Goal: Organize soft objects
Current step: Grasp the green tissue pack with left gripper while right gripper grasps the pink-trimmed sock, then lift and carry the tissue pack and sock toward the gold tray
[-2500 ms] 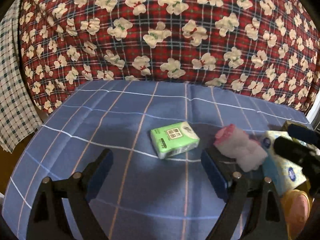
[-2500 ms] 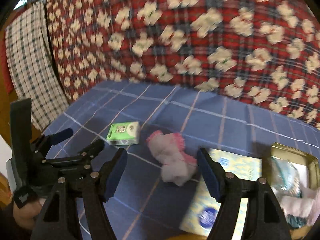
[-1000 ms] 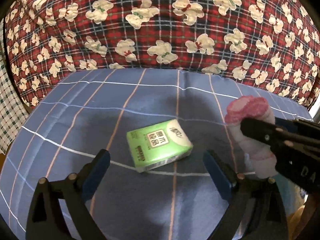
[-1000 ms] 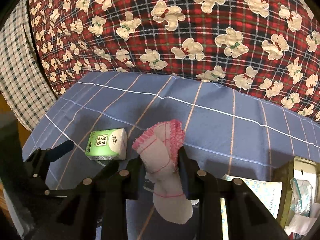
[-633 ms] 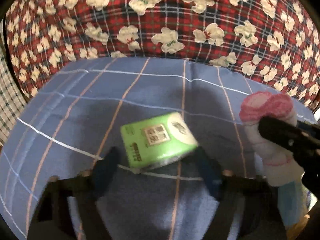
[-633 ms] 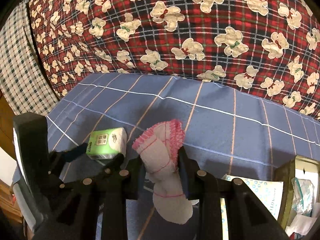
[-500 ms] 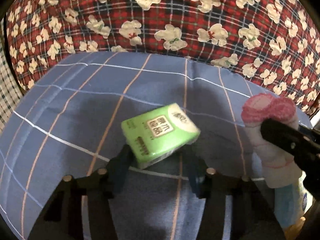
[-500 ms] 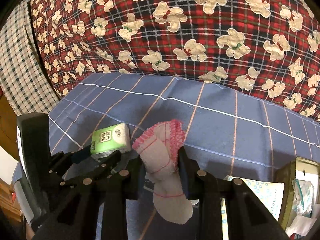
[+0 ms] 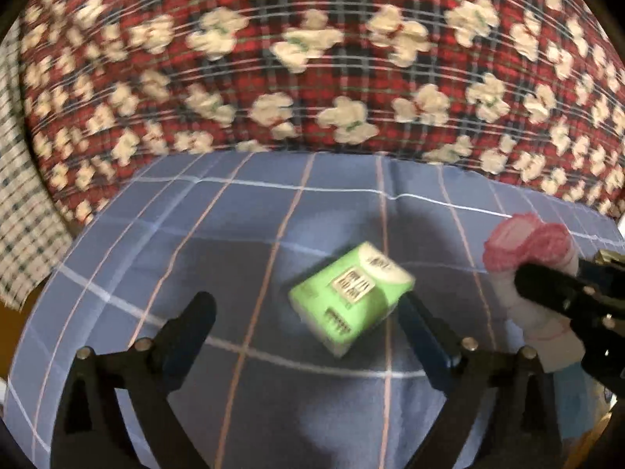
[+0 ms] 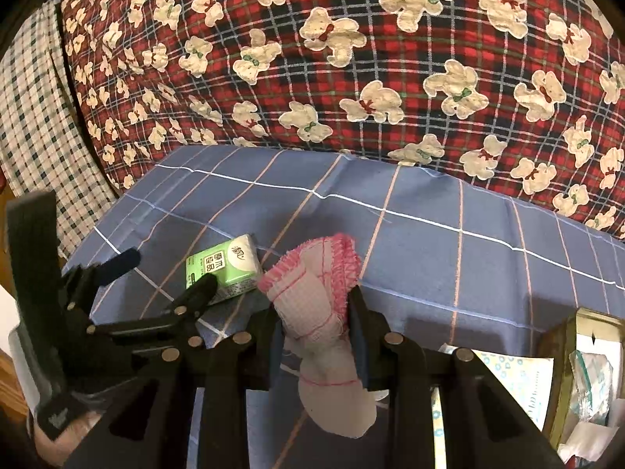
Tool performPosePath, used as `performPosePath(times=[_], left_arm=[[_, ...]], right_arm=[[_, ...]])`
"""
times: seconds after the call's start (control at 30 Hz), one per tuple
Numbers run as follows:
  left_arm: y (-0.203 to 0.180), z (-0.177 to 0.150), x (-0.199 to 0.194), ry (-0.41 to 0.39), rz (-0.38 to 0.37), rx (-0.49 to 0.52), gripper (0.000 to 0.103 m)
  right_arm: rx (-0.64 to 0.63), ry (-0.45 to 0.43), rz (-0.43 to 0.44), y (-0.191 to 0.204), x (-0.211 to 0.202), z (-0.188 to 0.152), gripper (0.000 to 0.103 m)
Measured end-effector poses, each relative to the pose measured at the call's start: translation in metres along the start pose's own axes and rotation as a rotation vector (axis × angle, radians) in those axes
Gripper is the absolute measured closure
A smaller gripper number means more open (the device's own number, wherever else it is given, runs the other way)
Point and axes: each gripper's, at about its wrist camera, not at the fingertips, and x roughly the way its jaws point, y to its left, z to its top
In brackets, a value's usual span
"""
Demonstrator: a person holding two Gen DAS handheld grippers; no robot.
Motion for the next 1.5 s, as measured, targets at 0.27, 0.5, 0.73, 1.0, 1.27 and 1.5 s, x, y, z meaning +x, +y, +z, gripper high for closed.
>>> performPosePath(times=[0.27, 0.5, 0.73, 1.0, 1.27, 1.5], left_arm=[[-0.022, -0.002, 0.029, 0.087, -0.118, 0.133, 0.03], [-0.033, -0.012, 0.022, 0.082, -0.11, 0.178, 0.051], [-0.024, -0.022, 0.01, 0.059, -0.1, 0.098, 0.052], [-0.024, -0.028, -0.005, -0.01, -0.035, 0.073, 0.052], [-0.02, -0.033, -0.022, -0.084, 0.048, 0.029, 0.052], [-0.014, -0.038, -0.039, -0.162, 0.099, -0.019, 0.052]], right_arm=[[0.0, 0.004, -0.001, -0.001, 0.0, 0.0, 0.071], [0.001, 0.001, -0.001, -0.001, 0.001, 0.0, 0.071], [0.014, -0.004, 0.006, -0.006, -0.002, -0.002, 0.071], [0.004, -0.041, 0.006, -0.004, -0.01, -0.002, 0.071], [-0.008, -0.075, 0.007, 0.0, -0.015, -0.001, 0.071], [-0.044, -0.137, -0.004, 0.01, -0.025, -0.001, 0.071]])
